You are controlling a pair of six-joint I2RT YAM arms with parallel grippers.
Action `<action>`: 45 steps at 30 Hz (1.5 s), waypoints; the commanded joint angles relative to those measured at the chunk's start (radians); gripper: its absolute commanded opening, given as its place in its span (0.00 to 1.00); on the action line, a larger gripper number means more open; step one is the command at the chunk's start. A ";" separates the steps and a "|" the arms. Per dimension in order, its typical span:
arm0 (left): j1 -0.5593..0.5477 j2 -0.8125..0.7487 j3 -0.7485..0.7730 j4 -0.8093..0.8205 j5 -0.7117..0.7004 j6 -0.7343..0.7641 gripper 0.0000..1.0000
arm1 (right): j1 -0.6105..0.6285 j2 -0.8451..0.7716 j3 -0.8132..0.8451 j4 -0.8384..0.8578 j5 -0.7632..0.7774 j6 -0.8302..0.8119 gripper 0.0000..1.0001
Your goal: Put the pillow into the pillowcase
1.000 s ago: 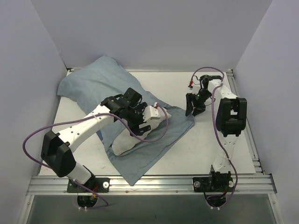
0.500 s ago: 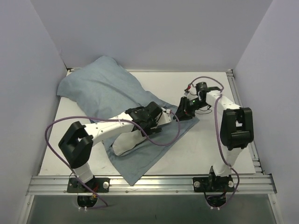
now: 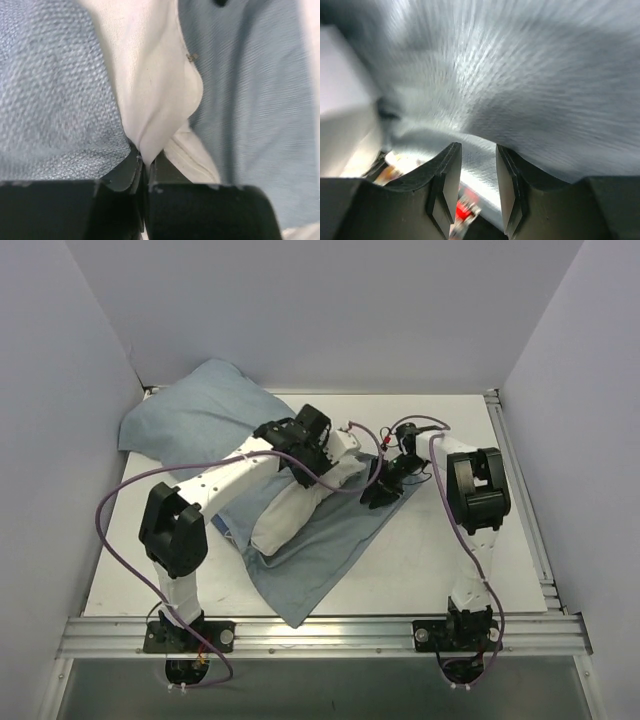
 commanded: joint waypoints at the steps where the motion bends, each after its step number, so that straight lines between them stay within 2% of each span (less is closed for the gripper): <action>1: 0.085 -0.005 0.156 -0.079 0.497 -0.186 0.00 | -0.084 0.013 0.106 -0.113 0.209 -0.116 0.34; 2: 0.105 0.002 0.178 -0.059 0.574 -0.237 0.00 | -0.100 0.012 0.132 -0.115 0.238 -0.131 0.34; 3: 0.116 0.003 0.201 -0.028 0.716 -0.292 0.00 | -0.118 0.005 0.174 -0.118 0.264 -0.144 0.34; 6: 0.139 -0.003 0.160 0.185 0.847 -0.523 0.00 | -0.169 -0.043 0.219 -0.123 0.298 -0.176 0.30; 7: 0.145 -0.008 0.134 0.326 0.865 -0.633 0.00 | -0.178 -0.065 0.217 -0.121 0.268 -0.174 0.29; 9: 0.170 -0.026 0.080 0.497 0.877 -0.760 0.00 | -0.195 -0.152 0.185 -0.112 0.213 -0.142 0.25; 10: 0.178 -0.031 0.024 0.676 0.880 -0.885 0.00 | -0.197 -0.188 0.127 -0.078 0.179 -0.122 0.25; 12: 0.182 -0.018 0.012 0.782 0.879 -0.967 0.00 | -0.197 -0.302 0.037 -0.009 0.069 -0.016 0.23; 13: 0.182 -0.005 0.023 0.855 0.875 -1.028 0.00 | -0.195 -0.336 -0.008 0.085 0.036 0.026 0.22; 14: 0.182 0.014 0.028 0.891 0.874 -1.058 0.00 | -0.194 -0.366 -0.101 0.133 -0.019 0.081 0.20; 15: 0.182 0.023 0.031 0.915 0.865 -1.082 0.00 | -0.186 -0.405 -0.135 0.176 -0.038 0.165 0.16; 17: 0.182 0.046 0.049 0.975 0.863 -1.119 0.00 | -0.169 -0.418 -0.224 0.282 -0.088 0.233 0.14; 21: 0.199 0.081 0.067 1.044 0.888 -1.162 0.00 | -0.071 -0.351 -0.264 0.380 -0.111 0.316 0.07; 23: 0.208 0.094 0.077 1.080 0.909 -1.184 0.00 | -0.042 -0.328 -0.284 0.495 -0.110 0.454 0.07; 24: 0.210 0.097 0.081 1.096 0.920 -1.191 0.00 | -0.013 -0.329 -0.316 0.678 -0.092 0.509 0.10; 25: 0.211 0.103 0.083 1.103 0.926 -1.209 0.00 | -0.003 -0.323 -0.341 0.778 -0.069 0.627 0.12; 26: 0.214 0.104 0.084 1.115 0.932 -1.220 0.00 | 0.012 -0.306 -0.356 0.866 -0.041 0.673 0.16; 27: 0.216 0.104 0.081 1.141 0.947 -1.230 0.00 | 0.021 -0.291 -0.364 1.007 -0.013 0.709 0.28; 30: 0.221 0.109 0.078 1.168 0.963 -1.268 0.00 | 0.066 -0.194 -0.322 1.120 0.076 0.809 0.44; 32: 0.222 0.112 0.077 1.182 0.978 -1.288 0.00 | 0.098 -0.136 -0.246 1.083 0.160 0.785 0.49; 33: 0.222 0.115 0.075 1.188 0.983 -1.292 0.00 | 0.110 -0.122 -0.213 0.957 0.200 0.755 0.53; 35: 0.224 0.112 0.074 1.192 0.992 -1.308 0.00 | 0.144 -0.082 -0.118 0.840 0.322 0.703 0.54; 36: 0.225 0.111 0.071 1.193 0.994 -1.311 0.00 | 0.155 -0.067 -0.090 0.721 0.364 0.676 0.56; 38: 0.230 0.101 0.058 1.196 0.997 -1.320 0.00 | 0.181 -0.004 0.011 0.601 0.476 0.648 0.55; 39: 0.231 0.097 0.055 1.208 0.998 -1.323 0.00 | 0.188 0.019 0.056 0.478 0.508 0.610 0.53; 40: 0.236 0.089 0.042 1.213 1.000 -1.334 0.00 | 0.198 0.036 0.082 0.447 0.531 0.591 0.52; 43: 0.254 0.071 0.020 1.219 0.992 -1.342 0.00 | 0.187 0.056 0.091 0.385 0.551 0.554 0.34; 44: 0.260 0.066 0.005 1.222 0.986 -1.343 0.00 | 0.182 0.048 0.078 0.373 0.556 0.531 0.17; 45: 0.267 0.063 -0.001 1.230 0.986 -1.343 0.00 | 0.159 0.038 0.061 0.359 0.568 0.514 0.09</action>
